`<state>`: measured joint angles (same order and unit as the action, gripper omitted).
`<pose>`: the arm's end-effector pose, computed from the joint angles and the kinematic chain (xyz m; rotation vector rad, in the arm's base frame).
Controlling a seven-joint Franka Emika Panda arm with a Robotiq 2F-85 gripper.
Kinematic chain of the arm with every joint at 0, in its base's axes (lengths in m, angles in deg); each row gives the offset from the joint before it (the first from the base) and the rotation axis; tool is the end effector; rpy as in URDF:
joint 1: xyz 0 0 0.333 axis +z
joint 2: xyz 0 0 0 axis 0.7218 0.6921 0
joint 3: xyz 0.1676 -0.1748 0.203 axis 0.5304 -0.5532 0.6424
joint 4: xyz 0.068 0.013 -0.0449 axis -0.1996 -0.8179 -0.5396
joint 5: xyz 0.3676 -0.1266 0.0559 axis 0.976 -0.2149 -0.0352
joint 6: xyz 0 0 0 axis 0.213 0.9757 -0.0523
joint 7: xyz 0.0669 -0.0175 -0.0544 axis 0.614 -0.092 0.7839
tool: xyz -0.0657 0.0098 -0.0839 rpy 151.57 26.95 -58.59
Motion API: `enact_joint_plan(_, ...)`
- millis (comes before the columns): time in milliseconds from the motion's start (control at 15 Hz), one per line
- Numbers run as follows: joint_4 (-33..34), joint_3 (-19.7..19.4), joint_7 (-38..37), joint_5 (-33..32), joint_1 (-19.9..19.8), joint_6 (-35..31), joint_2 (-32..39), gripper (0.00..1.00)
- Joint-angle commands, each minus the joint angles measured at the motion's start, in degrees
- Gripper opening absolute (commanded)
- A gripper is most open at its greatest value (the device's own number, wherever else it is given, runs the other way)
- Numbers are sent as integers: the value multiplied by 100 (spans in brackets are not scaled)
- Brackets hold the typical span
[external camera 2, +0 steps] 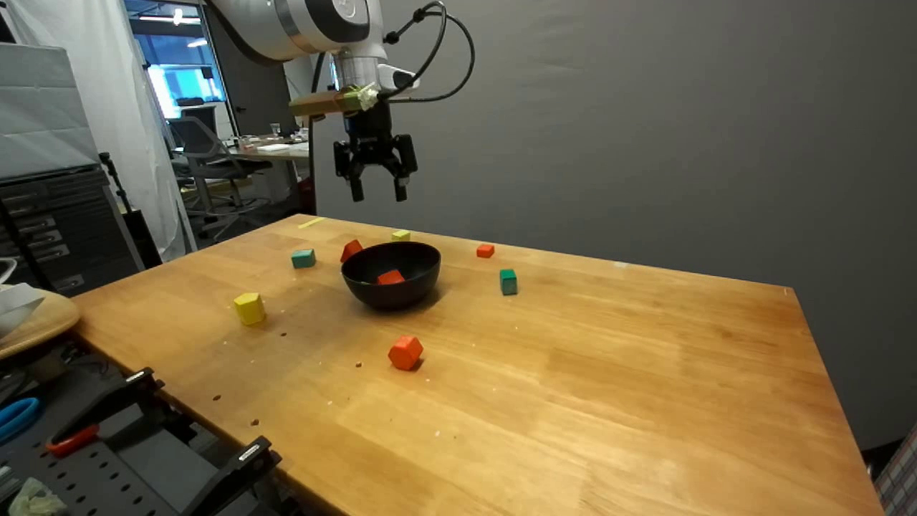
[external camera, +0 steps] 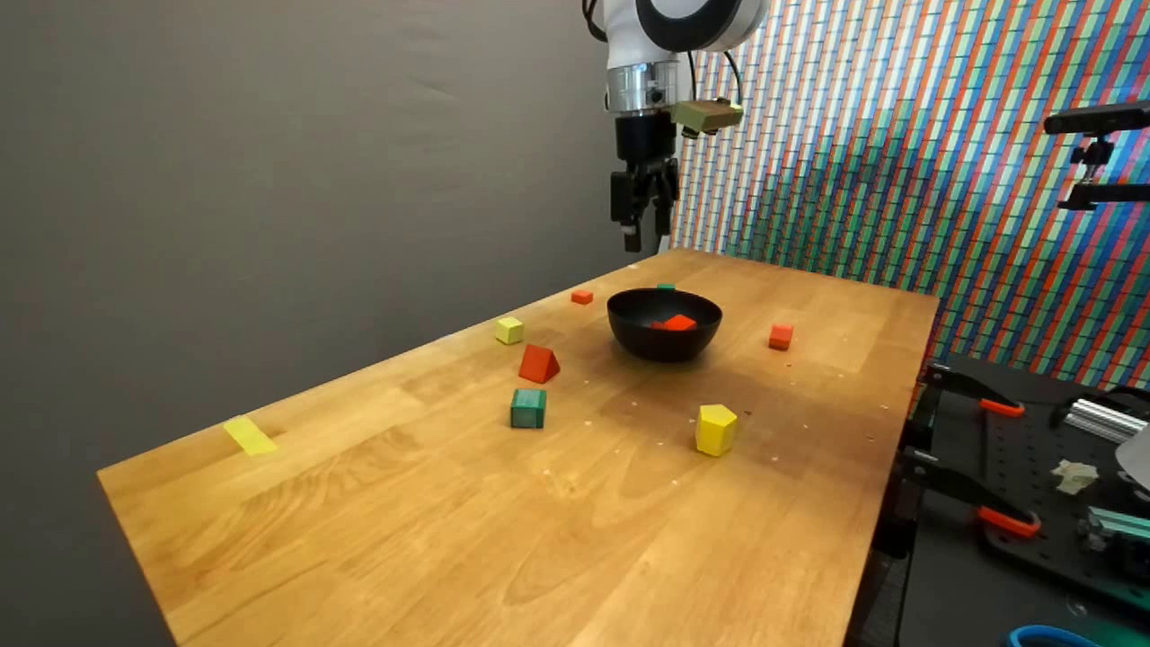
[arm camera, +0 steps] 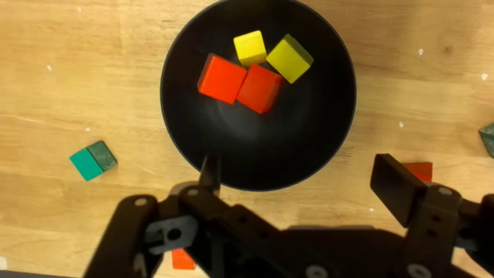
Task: Remove the blocks from the bowl and put them on the table
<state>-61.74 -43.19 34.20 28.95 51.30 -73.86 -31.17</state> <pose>0.5931 0.0650 0.2913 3.0448 0.1824 -0.1237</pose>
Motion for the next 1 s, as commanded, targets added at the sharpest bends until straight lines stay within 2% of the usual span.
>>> enact_joint_plan(0,-142,37,387,-152,-35,-77,-110,100)
enact_joint_plan(267,-722,29,1410,-631,-156,-718,-410,100)
enact_joint_plan(400,-1048,23,2104,-728,-349,-1015,-541,100)
enact_joint_plan(600,-1388,89,3433,-508,-755,-1421,-613,100)
enact_joint_plan(933,-1191,256,5497,-127,-1197,-1443,-298,100)
